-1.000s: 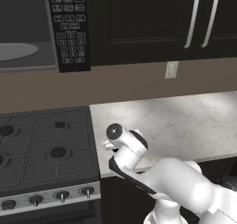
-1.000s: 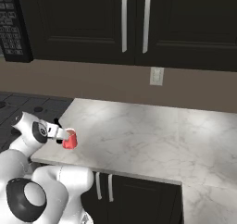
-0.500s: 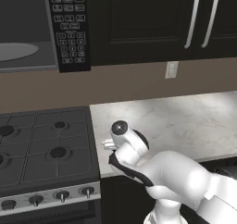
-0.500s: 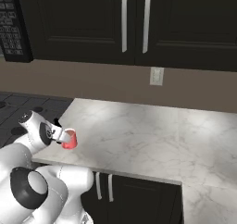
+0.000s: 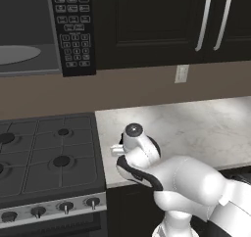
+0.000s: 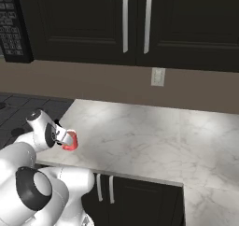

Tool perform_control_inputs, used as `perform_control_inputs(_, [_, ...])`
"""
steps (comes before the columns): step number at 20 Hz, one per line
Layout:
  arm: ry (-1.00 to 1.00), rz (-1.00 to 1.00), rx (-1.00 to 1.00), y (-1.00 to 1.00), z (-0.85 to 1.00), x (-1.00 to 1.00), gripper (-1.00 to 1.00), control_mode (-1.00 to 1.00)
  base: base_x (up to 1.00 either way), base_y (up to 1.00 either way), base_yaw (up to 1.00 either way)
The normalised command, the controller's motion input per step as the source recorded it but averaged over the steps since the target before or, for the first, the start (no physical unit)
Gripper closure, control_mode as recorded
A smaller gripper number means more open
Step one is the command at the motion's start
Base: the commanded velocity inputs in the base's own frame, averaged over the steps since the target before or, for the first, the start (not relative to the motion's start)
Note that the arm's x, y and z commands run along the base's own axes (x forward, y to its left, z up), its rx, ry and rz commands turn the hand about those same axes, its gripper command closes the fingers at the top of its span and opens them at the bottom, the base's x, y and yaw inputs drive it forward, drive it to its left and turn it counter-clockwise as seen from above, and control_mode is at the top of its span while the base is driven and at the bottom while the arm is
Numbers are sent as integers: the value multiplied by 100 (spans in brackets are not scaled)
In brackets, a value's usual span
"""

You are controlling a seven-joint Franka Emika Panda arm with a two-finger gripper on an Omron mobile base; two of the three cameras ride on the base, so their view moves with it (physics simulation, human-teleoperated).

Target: Place the microwavable item in the microwave. Then, close the microwave door and press the start button.

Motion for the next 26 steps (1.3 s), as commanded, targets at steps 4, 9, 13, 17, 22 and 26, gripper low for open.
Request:
perform_control_inputs(4, [2, 0, 5, -3, -19, -2, -100, -100, 0, 0, 0])
perform_control_inputs(9, [0, 0, 2, -4, -15, 0, 100, -100, 0, 0, 0])
perform_control_inputs(13, [-5, 0, 0, -22, -8, -4, 100, -100, 0, 0, 0])
perform_control_inputs(17, [-7, 0, 3, -32, -3, -34, 100, -100, 0, 0, 0])
perform_control_inputs(22, [-8, 0, 5, -37, 0, -69, 100, -100, 0, 0, 0])
perform_control_inputs(26, [-10, 0, 5, -25, 20, -77, 100, -100, 0, 0, 0])
